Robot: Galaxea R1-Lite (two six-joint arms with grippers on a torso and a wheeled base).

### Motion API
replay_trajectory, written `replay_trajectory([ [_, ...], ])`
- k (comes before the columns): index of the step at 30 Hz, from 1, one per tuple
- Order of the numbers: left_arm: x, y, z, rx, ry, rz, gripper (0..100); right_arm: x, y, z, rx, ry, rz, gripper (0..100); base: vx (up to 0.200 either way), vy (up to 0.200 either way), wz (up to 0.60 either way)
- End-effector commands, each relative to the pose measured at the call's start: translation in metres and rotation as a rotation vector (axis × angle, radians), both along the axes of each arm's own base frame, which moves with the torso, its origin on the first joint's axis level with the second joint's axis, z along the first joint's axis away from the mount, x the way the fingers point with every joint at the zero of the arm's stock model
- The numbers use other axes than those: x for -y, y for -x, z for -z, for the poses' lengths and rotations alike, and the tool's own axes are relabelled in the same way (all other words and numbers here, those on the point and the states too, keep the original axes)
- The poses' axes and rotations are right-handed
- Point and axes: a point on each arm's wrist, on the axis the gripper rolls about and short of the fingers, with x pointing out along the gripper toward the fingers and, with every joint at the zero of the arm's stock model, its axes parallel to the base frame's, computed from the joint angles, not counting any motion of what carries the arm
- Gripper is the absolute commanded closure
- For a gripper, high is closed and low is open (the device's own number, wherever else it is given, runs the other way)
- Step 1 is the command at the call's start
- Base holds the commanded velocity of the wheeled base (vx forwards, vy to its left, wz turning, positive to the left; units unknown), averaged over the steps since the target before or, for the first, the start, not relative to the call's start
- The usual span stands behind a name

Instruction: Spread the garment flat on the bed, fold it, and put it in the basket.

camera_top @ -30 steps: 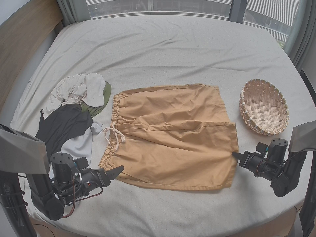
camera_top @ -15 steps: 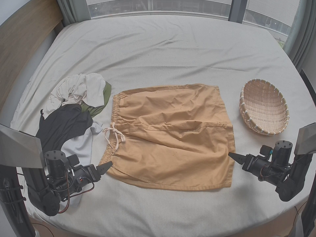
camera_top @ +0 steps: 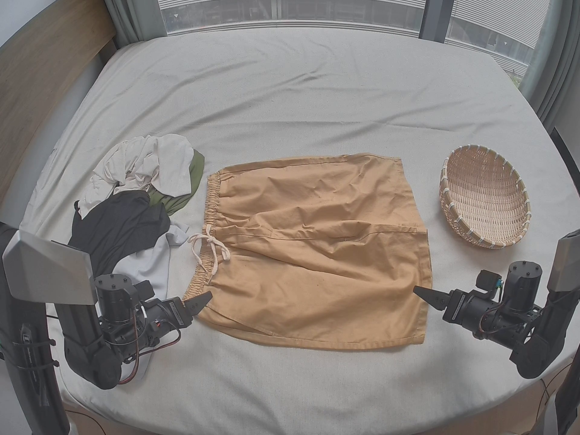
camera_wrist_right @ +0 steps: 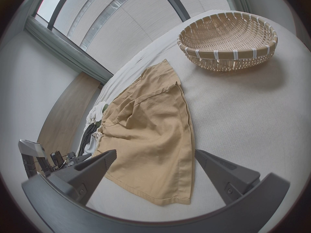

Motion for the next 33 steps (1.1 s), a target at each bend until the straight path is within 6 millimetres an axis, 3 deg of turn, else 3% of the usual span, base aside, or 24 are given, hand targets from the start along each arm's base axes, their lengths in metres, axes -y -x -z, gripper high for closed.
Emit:
replay_trajectory([
  [1, 0.000, -0.004, 0.008, -0.016, -0.002, 0.000, 100, 0.000, 0.003, -0.001, -0.001, 0.000, -0.003, 0, 0.000, 0.000, 0.00],
  [14, 0.001, -0.006, 0.008, -0.008, 0.003, -0.001, 100, -0.007, 0.025, 0.016, -0.120, 0.027, -0.066, 0, 0.000, 0.000, 0.00],
  [20, 0.002, 0.010, -0.004, -0.016, 0.002, 0.015, 100, -0.010, 0.021, 0.043, -0.229, 0.056, -0.066, 0, 0.000, 0.000, 0.00],
  [25, 0.002, 0.011, -0.004, -0.017, 0.001, 0.015, 100, -0.008, 0.018, 0.059, -0.287, 0.070, -0.054, 0, 0.000, 0.000, 0.00],
  [33, 0.002, 0.009, -0.005, -0.007, 0.002, 0.014, 100, -0.001, 0.007, 0.061, -0.267, 0.060, -0.010, 0, 0.000, 0.000, 0.00],
])
